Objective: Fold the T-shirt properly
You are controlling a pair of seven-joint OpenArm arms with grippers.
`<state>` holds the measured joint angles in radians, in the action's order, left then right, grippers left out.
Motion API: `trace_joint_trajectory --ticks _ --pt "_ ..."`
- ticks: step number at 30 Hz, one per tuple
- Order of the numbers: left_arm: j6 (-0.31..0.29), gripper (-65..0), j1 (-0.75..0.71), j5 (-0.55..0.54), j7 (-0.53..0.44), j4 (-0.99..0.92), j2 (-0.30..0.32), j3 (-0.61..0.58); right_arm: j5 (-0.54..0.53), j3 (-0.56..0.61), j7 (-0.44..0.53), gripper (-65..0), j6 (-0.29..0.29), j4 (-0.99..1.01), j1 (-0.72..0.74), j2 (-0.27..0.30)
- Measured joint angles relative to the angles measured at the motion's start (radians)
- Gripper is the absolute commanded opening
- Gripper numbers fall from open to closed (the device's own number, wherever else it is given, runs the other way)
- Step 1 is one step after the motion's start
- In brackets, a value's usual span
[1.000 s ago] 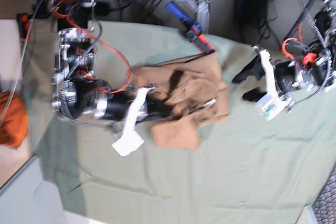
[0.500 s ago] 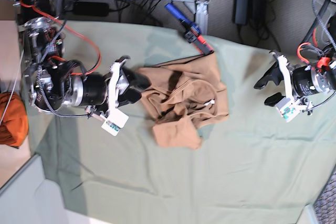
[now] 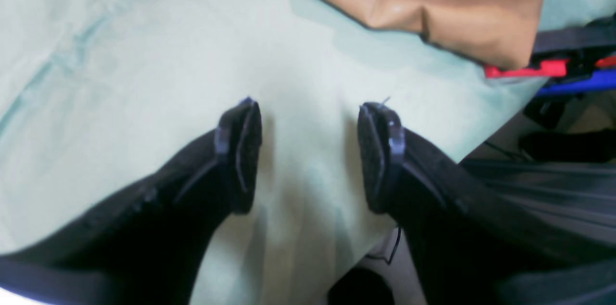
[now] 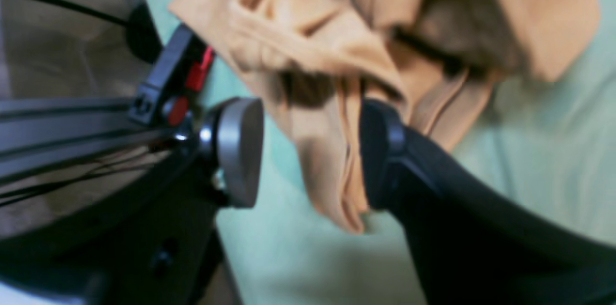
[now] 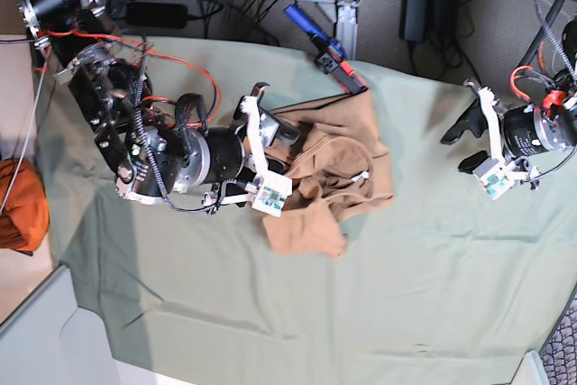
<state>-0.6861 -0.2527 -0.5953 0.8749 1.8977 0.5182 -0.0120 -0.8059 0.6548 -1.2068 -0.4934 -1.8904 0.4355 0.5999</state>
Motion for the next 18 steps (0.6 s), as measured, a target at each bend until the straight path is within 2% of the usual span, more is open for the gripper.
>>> trace_joint_trajectory --ticks 2,6,8,11,12,18 --pt "0.000 -29.4 -0.005 0.000 0.000 0.000 0.000 0.000 0.076 0.042 0.021 -32.9 0.000 0.002 0.000 -0.008" --pt "0.000 -29.4 -0.005 0.000 0.000 0.000 0.000 0.000 0.146 0.088 0.085 -34.1 0.000 0.006 0.002 -0.030" --pt "0.000 -29.4 -0.008 0.000 0.000 0.000 0.000 0.000 0.175 0.100 0.097 -41.4 0.000 0.007 0.002 -0.029" --pt "0.000 -29.4 -0.008 0.000 0.000 0.000 0.000 0.000 0.209 0.099 0.116 -63.2 0.000 0.008 0.003 -0.029" --pt "0.000 -29.4 -0.008 0.000 0.000 0.000 0.000 0.000 0.212 0.099 0.117 -65.0 0.001 0.008 0.003 -0.029" --pt "0.000 -29.4 -0.008 0.000 0.000 0.000 0.000 0.000 0.199 0.099 0.119 -65.0 0.001 0.008 0.002 -0.029"
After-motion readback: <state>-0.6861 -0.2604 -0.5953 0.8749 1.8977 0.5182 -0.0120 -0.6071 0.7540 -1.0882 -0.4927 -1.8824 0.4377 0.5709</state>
